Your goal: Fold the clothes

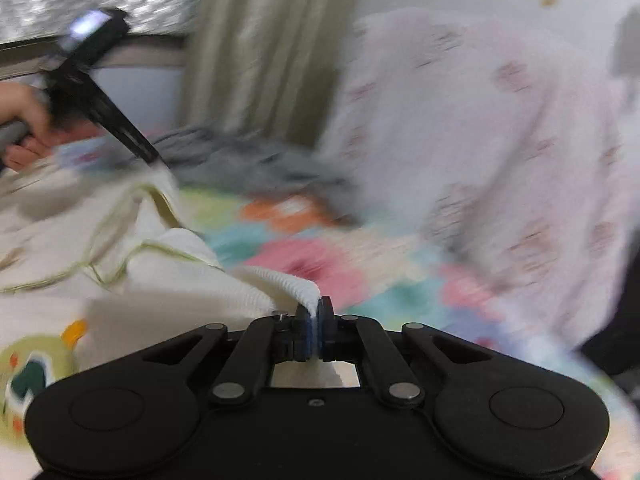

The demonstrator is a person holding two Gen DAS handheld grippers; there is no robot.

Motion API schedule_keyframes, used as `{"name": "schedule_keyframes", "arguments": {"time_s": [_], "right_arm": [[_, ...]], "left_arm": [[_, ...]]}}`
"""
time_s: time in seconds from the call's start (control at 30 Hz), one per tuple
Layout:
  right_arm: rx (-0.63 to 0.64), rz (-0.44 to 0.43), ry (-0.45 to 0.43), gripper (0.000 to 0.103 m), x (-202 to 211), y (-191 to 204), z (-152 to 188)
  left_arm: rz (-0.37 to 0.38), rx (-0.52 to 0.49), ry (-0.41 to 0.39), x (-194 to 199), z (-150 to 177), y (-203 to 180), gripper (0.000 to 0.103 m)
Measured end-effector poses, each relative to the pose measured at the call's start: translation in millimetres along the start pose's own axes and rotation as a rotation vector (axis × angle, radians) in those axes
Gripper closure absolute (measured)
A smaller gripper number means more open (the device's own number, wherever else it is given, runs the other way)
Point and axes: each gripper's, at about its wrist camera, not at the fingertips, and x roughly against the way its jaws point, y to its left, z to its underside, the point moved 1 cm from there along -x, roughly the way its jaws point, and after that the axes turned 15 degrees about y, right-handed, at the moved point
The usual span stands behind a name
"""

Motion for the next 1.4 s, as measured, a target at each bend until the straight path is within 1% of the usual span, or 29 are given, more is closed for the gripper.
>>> {"name": "schedule_keyframes", "arguments": {"time_s": [0.03,0.07,0.1,0.13,0.17,0.2,0.23,0.27,0.3,0.33,0.37,0.43,0.57,0.63,0.73,0.77,0.83,0.9,0.93,0.97,1.07,1.1,1.13,1.17,1.2,1.27,1.3,1.37,1.4], "right_arm": [[-0.050,0.044,0.003,0.101,-5.3,-13.3,-5.7],[-0.099,0.079,0.028,0.100,-14.2,-25.0,-9.2],[-0.148,0.104,0.083,0.095,-27.6,-34.7,-10.1],[-0.196,0.128,0.138,0.087,-40.9,-44.4,-11.0],[-0.233,0.147,0.177,0.074,-49.4,-49.6,-9.3],[-0.255,0.158,0.196,0.069,-51.8,-49.1,-4.4],[-0.277,0.169,0.215,0.067,-54.1,-48.5,0.4],[-0.306,0.164,0.230,0.067,-52.4,-46.2,5.5],[-0.342,0.126,0.234,0.067,-44.3,-40.5,10.2],[-0.376,0.073,0.228,0.067,-34.7,-33.5,14.2],[-0.403,0.008,0.224,0.067,-23.6,-24.1,19.5],[-0.440,-0.153,0.219,0.066,2.1,0.6,33.3],[-0.437,-0.392,0.198,0.062,44.3,52.8,56.1],[-0.412,-0.471,0.206,0.062,59.3,79.3,65.2],[-0.385,-0.583,0.257,0.061,70.4,117.1,78.9],[-0.373,-0.634,0.290,0.061,70.1,128.8,81.8],[-0.343,-0.732,0.356,0.061,68.5,151.8,86.1],[-0.345,-0.789,0.375,0.061,66.1,169.6,81.8],[-0.355,-0.811,0.375,0.061,65.6,177.8,79.2],[-0.389,-0.834,0.372,0.057,63.0,184.3,75.8],[-0.545,-0.874,0.351,0.037,45.5,199.9,62.6],[-0.558,-0.859,0.349,0.036,40.3,207.3,59.0],[-0.538,-0.823,0.350,0.037,36.9,216.3,56.2],[-0.518,-0.788,0.351,0.058,33.6,225.2,53.4],[-0.479,-0.751,0.336,0.094,33.2,235.1,49.7],[-0.360,-0.678,0.258,0.093,41.5,256.5,40.0],[-0.305,-0.673,0.201,0.093,50.4,267.5,35.3],[-0.168,-0.714,0.116,0.093,71.9,294.2,28.2],[-0.076,-0.733,0.119,0.092,79.3,309.9,27.3]], "left_arm": [[-0.054,0.028,-0.126,14.3,-11.2,5.5,0.103],[-0.099,0.074,-0.224,26.0,-18.7,12.1,0.098],[-0.101,0.126,-0.225,29.4,-23.9,19.9,0.092],[-0.090,0.178,-0.199,30.6,-28.5,27.9,0.080],[-0.045,0.223,-0.138,27.9,-27.9,34.8,0.078],[0.029,0.259,-0.065,23.7,-20.2,40.8,0.078],[0.079,0.270,-0.014,21.2,-9.0,43.6,0.078],[0.102,0.261,0.039,19.6,6.8,43.6,0.078],[0.108,0.249,0.083,19.2,23.4,42.9,0.078],[0.115,0.231,0.132,19.7,43.7,41.9,0.074],[0.133,0.215,0.182,21.2,66.7,41.2,0.069],[0.159,0.189,0.252,27.2,108.5,40.0,0.064],[0.150,0.157,0.335,52.9,186.9,34.5,0.058],[0.178,0.184,0.369,65.8,217.4,37.0,0.056],[0.257,0.264,0.415,86.4,258.7,44.4,0.053],[0.278,0.291,0.421,94.0,271.4,49.4,0.053],[0.266,0.320,0.427,109.6,288.9,58.9,0.053],[0.244,0.348,0.420,123.7,301.9,71.7,0.052],[0.251,0.376,0.414,131.3,308.5,80.4,0.053],[0.262,0.406,0.411,138.7,315.4,89.5,0.053],[0.291,0.470,0.384,154.3,335.8,106.3,0.053],[0.281,0.475,0.376,156.7,342.0,109.0,0.053],[0.265,0.475,0.369,158.2,348.0,110.9,0.053],[0.251,0.474,0.363,157.6,353.6,112.7,0.055],[0.241,0.484,0.350,156.5,357.1,115.9,0.056],[0.234,0.529,0.280,159.4,360.9,126.9,0.056],[0.232,0.540,0.250,162.5,361.4,132.6,0.056],[0.243,0.555,0.212,171.3,359.5,143.1,0.056],[0.250,0.561,0.195,175.9,358.5,148.4,0.056]]}}
